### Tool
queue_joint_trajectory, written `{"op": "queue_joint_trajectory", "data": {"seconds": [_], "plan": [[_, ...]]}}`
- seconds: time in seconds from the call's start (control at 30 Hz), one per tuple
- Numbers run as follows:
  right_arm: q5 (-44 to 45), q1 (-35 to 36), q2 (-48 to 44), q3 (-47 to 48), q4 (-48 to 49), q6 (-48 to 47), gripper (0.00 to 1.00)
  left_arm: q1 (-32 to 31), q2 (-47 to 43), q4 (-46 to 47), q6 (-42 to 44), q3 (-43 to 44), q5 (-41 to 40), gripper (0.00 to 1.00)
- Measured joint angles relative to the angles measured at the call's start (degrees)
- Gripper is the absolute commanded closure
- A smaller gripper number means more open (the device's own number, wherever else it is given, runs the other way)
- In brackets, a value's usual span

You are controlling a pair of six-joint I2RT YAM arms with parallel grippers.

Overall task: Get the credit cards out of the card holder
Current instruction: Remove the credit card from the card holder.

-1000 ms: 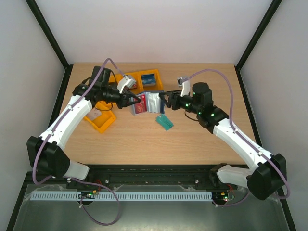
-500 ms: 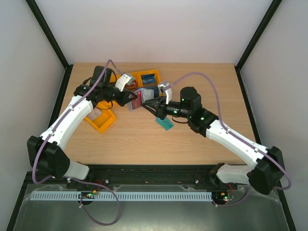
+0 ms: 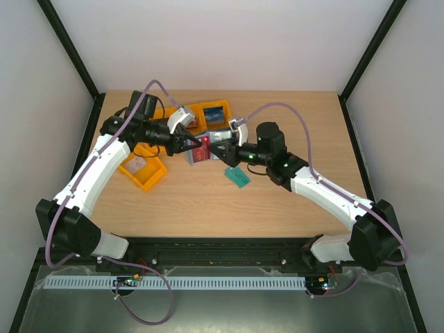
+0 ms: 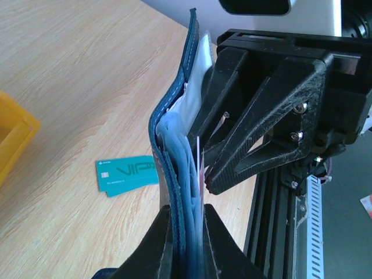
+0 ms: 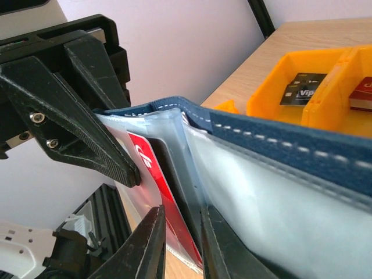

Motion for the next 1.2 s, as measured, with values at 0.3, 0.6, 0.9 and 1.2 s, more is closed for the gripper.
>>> {"op": "queue_joint_trajectory", "data": {"seconds": [0.3,0.6,0.9,1.2], "plan": [[-4.74,-0.07,-0.04,0.00,0.11,-0.90,0.80,0.15,0.02,-2.45,2.71,0.17,3.02,0.98],[-8.46,0.37,1.29,0.07,1.38,-1.16,0.97,0.04,0.13,-4.44,3.15,0.17,4.02,0.98],[-11.06,0.13,0.33,-3.41,6.16,0.13,0.98,0.09,0.13,-6.51,3.13,0.24,4.46,0.98],[-9.03,1.36,-2.47,-4.94,7.23,-1.01,0.84,0.11,0.11,-6.58,2.78,0.24,7.23,0.98]]}}
